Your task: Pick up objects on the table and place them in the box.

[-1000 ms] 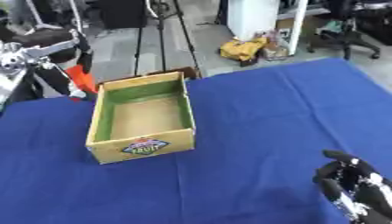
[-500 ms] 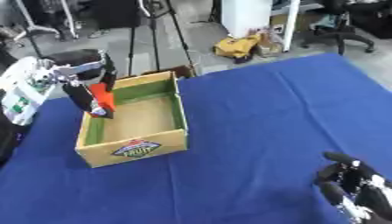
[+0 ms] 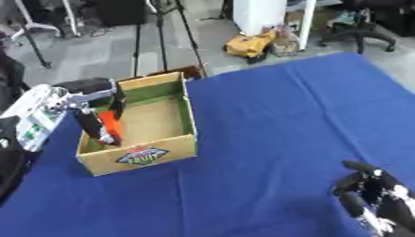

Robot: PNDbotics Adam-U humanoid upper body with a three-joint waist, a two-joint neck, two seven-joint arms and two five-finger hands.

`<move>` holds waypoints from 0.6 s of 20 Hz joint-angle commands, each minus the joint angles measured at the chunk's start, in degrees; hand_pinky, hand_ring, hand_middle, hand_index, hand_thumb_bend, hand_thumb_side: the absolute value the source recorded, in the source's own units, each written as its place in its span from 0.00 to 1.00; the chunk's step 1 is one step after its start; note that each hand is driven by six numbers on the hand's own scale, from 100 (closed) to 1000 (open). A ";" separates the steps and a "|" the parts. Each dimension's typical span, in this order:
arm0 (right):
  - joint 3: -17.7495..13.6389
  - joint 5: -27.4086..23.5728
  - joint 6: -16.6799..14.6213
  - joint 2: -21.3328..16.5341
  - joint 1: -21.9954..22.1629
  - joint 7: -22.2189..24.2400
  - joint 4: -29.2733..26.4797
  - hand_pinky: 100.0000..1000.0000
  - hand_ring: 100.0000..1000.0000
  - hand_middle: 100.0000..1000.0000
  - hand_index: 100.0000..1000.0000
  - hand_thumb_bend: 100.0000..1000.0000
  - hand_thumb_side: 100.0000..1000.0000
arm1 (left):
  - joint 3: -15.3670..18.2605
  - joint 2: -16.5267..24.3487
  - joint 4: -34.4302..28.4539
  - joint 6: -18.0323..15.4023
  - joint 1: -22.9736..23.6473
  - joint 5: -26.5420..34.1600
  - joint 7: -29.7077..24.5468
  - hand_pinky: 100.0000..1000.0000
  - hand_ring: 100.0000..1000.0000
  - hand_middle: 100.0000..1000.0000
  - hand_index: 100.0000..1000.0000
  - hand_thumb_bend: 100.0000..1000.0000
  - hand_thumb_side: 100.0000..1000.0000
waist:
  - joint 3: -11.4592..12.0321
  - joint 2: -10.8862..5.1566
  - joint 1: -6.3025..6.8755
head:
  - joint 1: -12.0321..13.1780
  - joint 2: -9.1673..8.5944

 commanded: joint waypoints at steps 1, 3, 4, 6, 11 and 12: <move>-0.17 0.32 -0.22 -0.85 -0.46 0.11 -0.81 0.81 0.54 0.50 0.81 0.49 0.38 | 0.64 0.77 0.14 0.14 -0.43 -0.25 1.07 0.00 0.00 0.00 0.11 0.36 0.00 | -0.16 -0.55 -0.82 | 0.16 -0.84; -0.13 0.38 -0.28 -0.79 -0.52 0.15 -0.87 0.81 0.54 0.50 0.81 0.49 0.38 | 0.76 0.70 0.67 0.35 -0.07 -0.39 1.69 0.00 0.00 0.00 0.12 0.36 0.00 | -0.27 -0.29 -1.02 | 0.20 -0.96; -0.11 0.42 -0.30 -0.76 -0.52 0.17 -0.88 0.81 0.54 0.50 0.81 0.49 0.38 | 0.80 0.64 0.95 0.41 0.08 -0.47 1.91 0.00 0.00 0.00 0.14 0.38 0.00 | -0.30 -0.19 -1.10 | 0.24 -0.99; -0.11 0.47 -0.34 -0.71 -0.54 0.17 -0.88 0.81 0.54 0.50 0.81 0.49 0.38 | 0.83 0.55 1.31 0.31 0.29 -0.56 2.20 0.00 0.00 0.00 0.19 0.43 0.00 | -0.30 -0.06 -1.20 | 0.31 -1.00; -0.10 0.47 -0.34 -0.63 -0.61 0.23 -0.83 0.81 0.54 0.50 0.81 0.49 0.38 | 1.45 0.72 1.01 -0.20 0.54 0.51 3.92 0.34 0.35 0.34 0.52 0.80 0.05 | -0.09 0.00 -1.33 | 0.25 -1.06; -0.11 0.47 -0.35 -0.63 -0.60 0.24 -0.82 0.81 0.54 0.50 0.81 0.49 0.38 | 1.65 0.87 0.66 -0.29 0.57 0.89 4.77 0.36 0.37 0.36 0.53 0.81 0.06 | -0.04 -0.02 -1.35 | 0.23 -1.07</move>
